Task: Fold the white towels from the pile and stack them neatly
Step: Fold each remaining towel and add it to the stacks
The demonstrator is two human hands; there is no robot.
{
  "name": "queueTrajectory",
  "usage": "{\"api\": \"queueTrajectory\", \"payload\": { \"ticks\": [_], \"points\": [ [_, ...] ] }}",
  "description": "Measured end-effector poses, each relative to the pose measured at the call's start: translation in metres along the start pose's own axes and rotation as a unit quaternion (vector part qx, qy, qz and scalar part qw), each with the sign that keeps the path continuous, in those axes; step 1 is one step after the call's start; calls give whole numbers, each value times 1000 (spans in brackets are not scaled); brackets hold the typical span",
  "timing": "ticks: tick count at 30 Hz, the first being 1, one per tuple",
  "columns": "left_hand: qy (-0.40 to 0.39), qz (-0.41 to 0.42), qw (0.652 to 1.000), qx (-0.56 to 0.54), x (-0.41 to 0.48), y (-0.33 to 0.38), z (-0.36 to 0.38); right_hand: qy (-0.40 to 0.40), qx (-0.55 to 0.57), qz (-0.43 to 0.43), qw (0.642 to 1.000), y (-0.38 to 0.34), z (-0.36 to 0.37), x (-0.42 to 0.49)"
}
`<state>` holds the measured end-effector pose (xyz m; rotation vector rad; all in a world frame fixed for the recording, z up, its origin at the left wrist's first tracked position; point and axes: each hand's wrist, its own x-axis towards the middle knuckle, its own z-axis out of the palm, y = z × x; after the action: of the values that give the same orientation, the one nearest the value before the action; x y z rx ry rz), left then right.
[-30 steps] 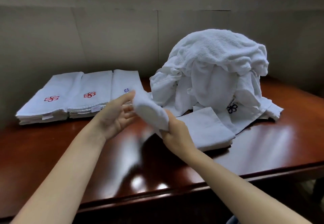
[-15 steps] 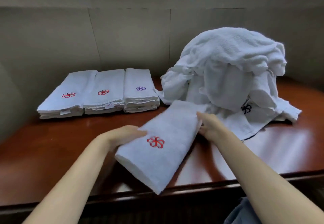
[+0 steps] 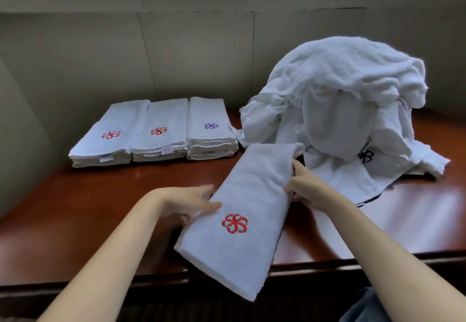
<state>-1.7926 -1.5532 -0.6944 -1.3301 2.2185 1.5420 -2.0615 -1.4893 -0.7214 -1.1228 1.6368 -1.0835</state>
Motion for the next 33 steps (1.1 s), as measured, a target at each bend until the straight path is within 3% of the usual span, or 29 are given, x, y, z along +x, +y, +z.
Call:
{"api": "queueTrajectory", "payload": {
  "ticks": [2, 4, 8, 10, 12, 18, 24, 28, 31, 33],
  "points": [
    [109, 49, 991, -59, 17, 9, 1, 9, 8, -22, 1000, 3, 0, -2],
    [133, 97, 979, -121, 30, 20, 7, 21, 4, -33, 999, 5, 3, -7],
    [39, 121, 975, -184, 38, 24, 11, 71, -27, -70, 995, 4, 16, -19],
    [-27, 127, 968, -216, 30, 24, 6, 61, -16, -118, 991, -2, 19, -21],
    [-38, 140, 964, -221, 17, 26, -4, 42, 0, -136, 990, -13, 19, -21],
    [83, 198, 958, -189, -35, 31, -52, -46, 138, -143, 979, -64, 33, -3],
    [158, 242, 930, -228, -71, 25, -141, -74, 87, -237, 965, -168, 77, 61],
    [279, 275, 884, -257, -48, 32, -228, -40, 57, -285, 956, -243, 111, 148],
    [374, 213, 838, -334, 4, 12, -274, -11, 74, -222, 972, -256, 143, 234],
    [340, 85, 872, -342, 45, -20, -277, -50, 41, -122, 990, -222, 168, 283]
  ]
}}
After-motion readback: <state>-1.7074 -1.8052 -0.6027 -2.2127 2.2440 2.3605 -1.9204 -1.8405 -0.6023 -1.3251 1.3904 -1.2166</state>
